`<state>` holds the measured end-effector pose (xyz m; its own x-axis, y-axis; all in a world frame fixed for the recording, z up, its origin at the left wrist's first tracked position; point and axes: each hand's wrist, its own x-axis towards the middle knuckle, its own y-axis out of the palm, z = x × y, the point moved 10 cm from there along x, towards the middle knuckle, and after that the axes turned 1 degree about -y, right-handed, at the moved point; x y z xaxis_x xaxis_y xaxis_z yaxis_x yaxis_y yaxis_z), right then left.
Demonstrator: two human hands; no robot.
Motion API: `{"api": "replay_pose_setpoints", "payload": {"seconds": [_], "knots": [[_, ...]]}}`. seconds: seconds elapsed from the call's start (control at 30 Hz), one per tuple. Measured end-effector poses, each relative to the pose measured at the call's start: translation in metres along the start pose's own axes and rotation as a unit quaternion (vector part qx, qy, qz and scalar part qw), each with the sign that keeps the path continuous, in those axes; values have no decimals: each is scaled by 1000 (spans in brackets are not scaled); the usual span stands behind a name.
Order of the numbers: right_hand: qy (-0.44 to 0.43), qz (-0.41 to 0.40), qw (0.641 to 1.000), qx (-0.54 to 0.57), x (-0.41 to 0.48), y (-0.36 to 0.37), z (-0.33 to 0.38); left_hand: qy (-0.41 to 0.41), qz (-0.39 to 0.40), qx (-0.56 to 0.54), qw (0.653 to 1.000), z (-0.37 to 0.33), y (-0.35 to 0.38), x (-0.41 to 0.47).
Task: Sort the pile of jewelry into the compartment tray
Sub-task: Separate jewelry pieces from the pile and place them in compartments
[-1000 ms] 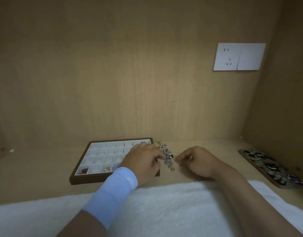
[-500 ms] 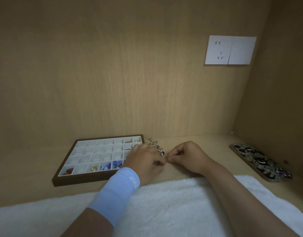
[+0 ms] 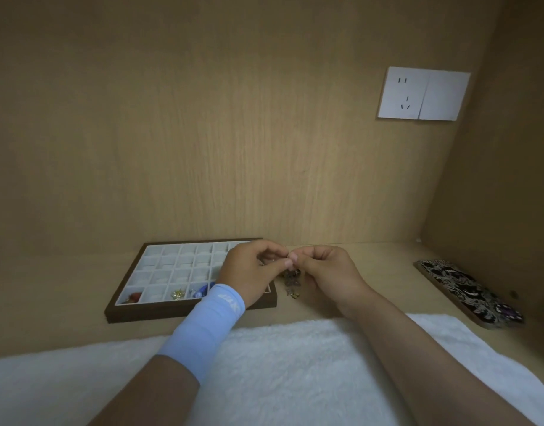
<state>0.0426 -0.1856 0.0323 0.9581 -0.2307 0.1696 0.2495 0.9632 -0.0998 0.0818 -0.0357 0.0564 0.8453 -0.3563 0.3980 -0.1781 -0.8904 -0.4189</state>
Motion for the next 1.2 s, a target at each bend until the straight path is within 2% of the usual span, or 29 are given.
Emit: {"api": "replay_pose_setpoints", "payload": {"seconds": [0.17,0.3,0.37,0.47,0.6,0.83,0.93,1.1,1.2], "knots": [[-15,1,1000,-4,-1,10,0,-19,-21,-14,999,6,-11,-3],[-45,8,999,-26,-3,19,5,-8,-4,34,999,2,-17,-10],[-60,11,997,-45,-2,22,4,15,10,117,993,-2,-26,-13],[-69,9,994,-82,-4,25,5,62,13,305,950,-7,-48,-21],[-89,21,982,-166,-8,35,8,9,-14,326,945,15,-89,-35],[-137,40,951,-273,-3,67,39,-60,34,347,935,41,-87,-40],[-146,72,921,-353,5,96,47,-66,15,338,939,39,-91,-41],[-179,131,840,-495,19,146,53,-93,-61,292,950,41,-113,-45],[-183,163,807,-537,23,163,50,-97,-61,306,945,41,-114,-46]]}}
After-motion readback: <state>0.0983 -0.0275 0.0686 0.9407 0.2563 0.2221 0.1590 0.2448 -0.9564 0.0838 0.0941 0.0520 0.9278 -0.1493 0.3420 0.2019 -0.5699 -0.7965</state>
